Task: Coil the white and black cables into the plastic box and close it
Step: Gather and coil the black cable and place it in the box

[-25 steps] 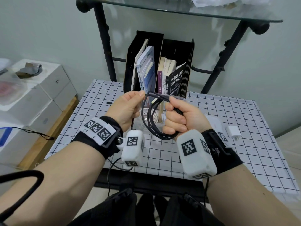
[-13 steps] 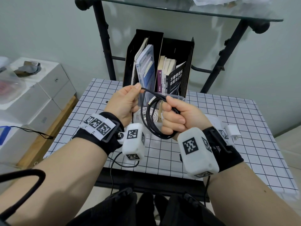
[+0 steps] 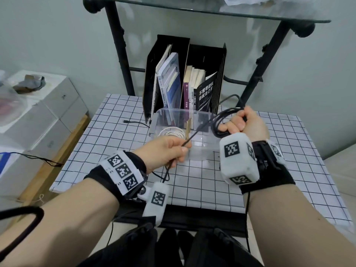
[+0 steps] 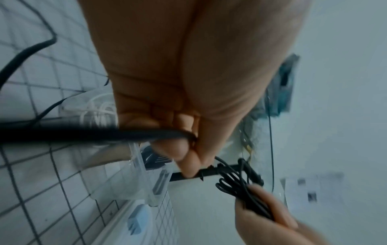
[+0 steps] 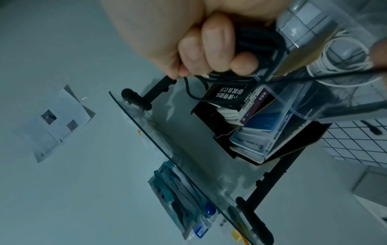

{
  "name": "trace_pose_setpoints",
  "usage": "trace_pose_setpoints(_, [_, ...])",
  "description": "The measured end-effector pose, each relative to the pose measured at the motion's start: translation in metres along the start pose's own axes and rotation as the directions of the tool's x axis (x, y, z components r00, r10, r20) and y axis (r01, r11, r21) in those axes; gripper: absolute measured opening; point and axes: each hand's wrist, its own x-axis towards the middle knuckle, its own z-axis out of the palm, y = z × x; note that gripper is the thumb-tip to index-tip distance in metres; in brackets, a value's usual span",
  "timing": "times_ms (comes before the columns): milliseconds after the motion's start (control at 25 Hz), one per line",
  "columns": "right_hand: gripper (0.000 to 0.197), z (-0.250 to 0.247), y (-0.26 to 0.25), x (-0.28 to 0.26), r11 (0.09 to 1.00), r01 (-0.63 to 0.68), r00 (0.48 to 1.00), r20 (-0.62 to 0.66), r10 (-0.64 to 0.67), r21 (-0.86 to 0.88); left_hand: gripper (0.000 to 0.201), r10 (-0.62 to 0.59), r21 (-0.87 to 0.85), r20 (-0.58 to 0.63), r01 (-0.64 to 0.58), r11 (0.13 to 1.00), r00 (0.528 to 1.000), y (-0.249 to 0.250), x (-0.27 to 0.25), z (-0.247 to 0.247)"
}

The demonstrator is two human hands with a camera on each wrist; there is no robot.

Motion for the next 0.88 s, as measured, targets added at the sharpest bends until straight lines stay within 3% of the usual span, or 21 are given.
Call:
trace_pose_setpoints(200, [0.037,-0.003,0.008,0.005,0.977,0.186,0.968,-0.154,-0.200,-0.102,0.049,-0.061,0.215,0.248,0.007,0.977,0.967,0.012,-0.008,0.002])
trace_pose_setpoints(320, [0.030,-0.005,0.018,0.012,0.964,0.219,0.964,-0.122,-0.238,-0.150,0.056,-0.065,0.232,0.323,-0.012,0.973,0.944,0.022,-0.007,0.004])
trace_pose_setpoints(440, [0.019,-0.008,0.026,0.016,0.922,0.184,0.981,0.009,-0.192,-0.341,0.043,-0.042,0.215,0.373,-0.042,0.976,0.927,0.032,-0.007,0.007])
trace_pose_setpoints(520, [0.018,-0.012,0.028,0.016,0.780,0.195,0.980,0.140,-0.138,-0.594,0.034,-0.040,0.207,0.358,-0.038,0.978,0.933,0.038,-0.007,0.007])
trace_pose_setpoints(600, [0.018,-0.016,0.031,0.013,0.551,0.250,0.966,0.247,-0.083,-0.796,0.027,-0.031,0.217,0.296,-0.035,0.975,0.955,0.043,-0.007,0.007])
trace_pose_setpoints(720, [0.013,-0.016,0.035,0.006,0.244,0.313,0.940,0.337,0.060,-0.918,0.018,0.020,0.232,0.199,-0.067,0.970,0.980,0.050,-0.004,0.006])
trace_pose_setpoints(800, [0.018,-0.014,0.034,0.001,0.142,0.296,0.934,0.317,0.164,-0.945,0.013,0.059,0.233,0.127,-0.088,0.969,0.990,0.051,-0.002,0.004])
trace_pose_setpoints(880, [0.048,-0.012,0.031,-0.003,0.079,0.277,0.926,0.288,0.243,-0.958,0.011,0.081,0.178,0.041,-0.087,0.980,0.996,0.049,0.002,0.001])
